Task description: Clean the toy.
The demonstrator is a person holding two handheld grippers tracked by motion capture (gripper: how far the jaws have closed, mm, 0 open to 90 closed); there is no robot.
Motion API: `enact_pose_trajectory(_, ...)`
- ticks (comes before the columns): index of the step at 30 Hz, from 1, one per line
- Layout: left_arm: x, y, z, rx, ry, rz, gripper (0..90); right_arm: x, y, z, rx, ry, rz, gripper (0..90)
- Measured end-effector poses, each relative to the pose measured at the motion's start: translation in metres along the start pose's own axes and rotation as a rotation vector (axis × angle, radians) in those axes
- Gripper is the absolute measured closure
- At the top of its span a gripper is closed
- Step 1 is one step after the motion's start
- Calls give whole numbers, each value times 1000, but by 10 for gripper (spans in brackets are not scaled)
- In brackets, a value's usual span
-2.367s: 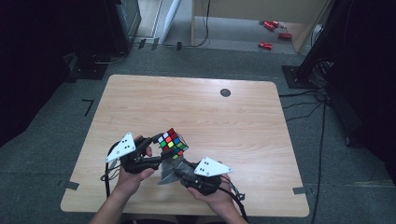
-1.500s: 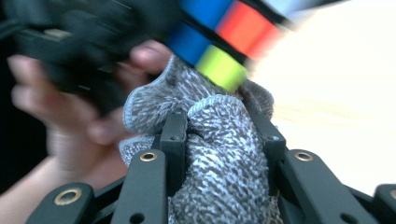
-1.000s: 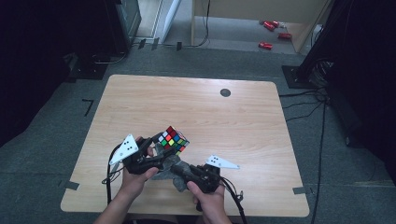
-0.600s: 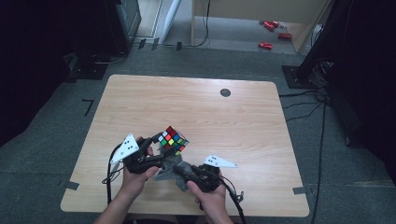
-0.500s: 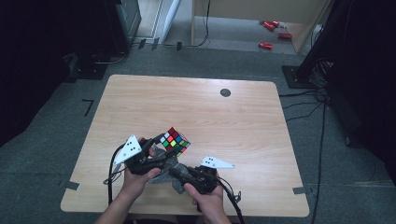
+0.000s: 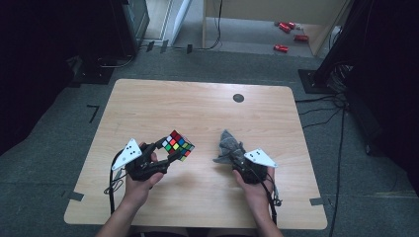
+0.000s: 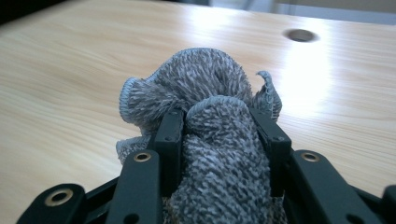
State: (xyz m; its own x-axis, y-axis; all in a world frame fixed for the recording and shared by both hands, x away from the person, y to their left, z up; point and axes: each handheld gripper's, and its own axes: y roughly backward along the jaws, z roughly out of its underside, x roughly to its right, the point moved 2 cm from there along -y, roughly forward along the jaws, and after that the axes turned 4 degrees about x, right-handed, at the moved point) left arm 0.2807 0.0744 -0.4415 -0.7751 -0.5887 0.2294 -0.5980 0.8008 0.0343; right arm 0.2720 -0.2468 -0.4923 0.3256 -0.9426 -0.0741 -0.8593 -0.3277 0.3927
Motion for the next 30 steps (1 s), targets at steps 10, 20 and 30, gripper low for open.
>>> enact_pose_trajectory(10, -2, -4, 5, -43, 11, 2, 346, 23, -18, 20, -121, 66, 55, 495)
enact_pose_trajectory(20, -8, -8, 10, -92, 39, -5, 346, 19, 0, -7, -1, 100, 3, 291)
enact_pose_trajectory(30, -2, -13, 12, -110, 51, 21, 346, -50, 16, -26, 151, 200, -315, 247)
